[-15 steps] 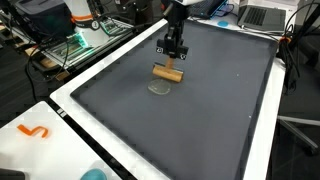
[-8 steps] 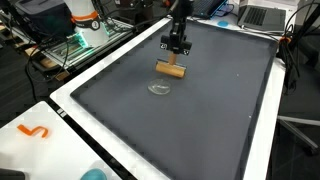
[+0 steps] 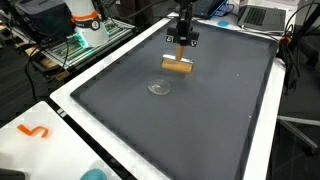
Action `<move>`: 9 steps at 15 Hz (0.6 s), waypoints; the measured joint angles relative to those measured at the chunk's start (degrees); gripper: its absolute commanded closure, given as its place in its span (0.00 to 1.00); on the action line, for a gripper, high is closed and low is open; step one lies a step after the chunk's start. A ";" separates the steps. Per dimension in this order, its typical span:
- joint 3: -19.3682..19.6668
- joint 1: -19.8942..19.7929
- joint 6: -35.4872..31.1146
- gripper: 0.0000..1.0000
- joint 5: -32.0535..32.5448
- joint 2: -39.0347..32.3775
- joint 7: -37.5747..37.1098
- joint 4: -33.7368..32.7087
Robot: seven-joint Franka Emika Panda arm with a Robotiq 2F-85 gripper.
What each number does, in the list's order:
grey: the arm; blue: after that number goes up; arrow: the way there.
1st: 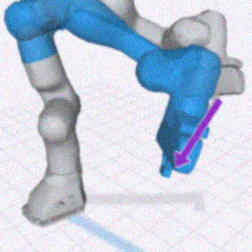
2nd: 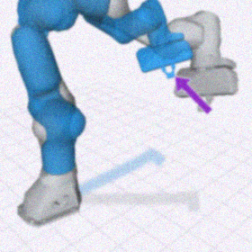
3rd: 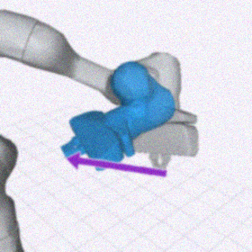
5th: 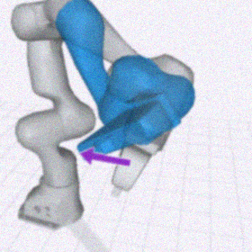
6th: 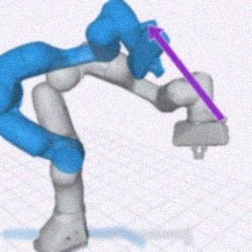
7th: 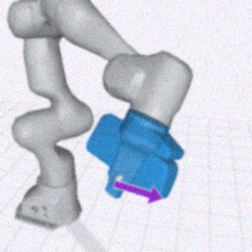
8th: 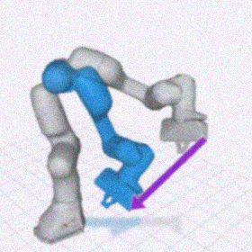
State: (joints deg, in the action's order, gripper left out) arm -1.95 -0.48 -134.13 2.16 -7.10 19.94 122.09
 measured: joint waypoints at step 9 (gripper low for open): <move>-0.32 2.10 1.86 0.76 14.46 8.13 -11.87 1.35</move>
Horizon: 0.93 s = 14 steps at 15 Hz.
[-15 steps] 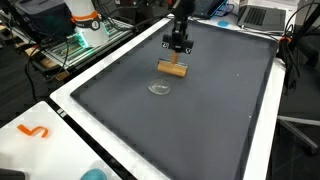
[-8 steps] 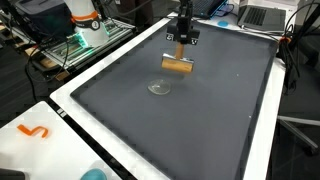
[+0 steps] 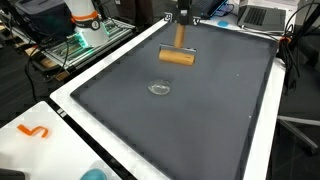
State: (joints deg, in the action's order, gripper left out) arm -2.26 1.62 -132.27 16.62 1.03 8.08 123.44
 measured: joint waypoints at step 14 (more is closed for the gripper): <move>-6.38 2.76 8.02 0.76 14.41 3.80 -19.42 0.01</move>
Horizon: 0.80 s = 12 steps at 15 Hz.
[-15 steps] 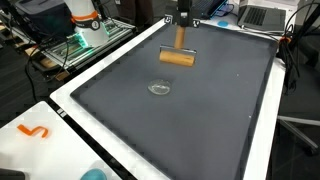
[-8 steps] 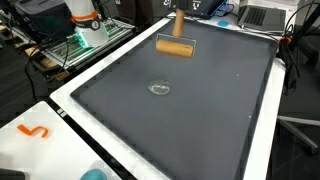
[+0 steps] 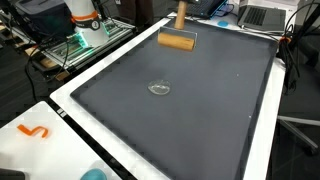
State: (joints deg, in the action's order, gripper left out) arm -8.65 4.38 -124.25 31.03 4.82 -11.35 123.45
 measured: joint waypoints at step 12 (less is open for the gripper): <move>-1.83 1.72 2.85 0.76 7.92 -1.53 -11.77 0.00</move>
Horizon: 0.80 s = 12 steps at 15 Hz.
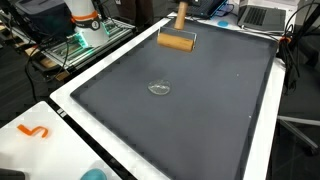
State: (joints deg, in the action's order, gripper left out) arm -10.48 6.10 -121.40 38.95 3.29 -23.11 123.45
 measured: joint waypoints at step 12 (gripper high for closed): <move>0.26 0.17 -0.11 0.76 0.69 0.00 -1.37 -0.66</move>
State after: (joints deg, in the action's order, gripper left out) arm -10.22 6.27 -121.51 39.65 3.29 -24.48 122.78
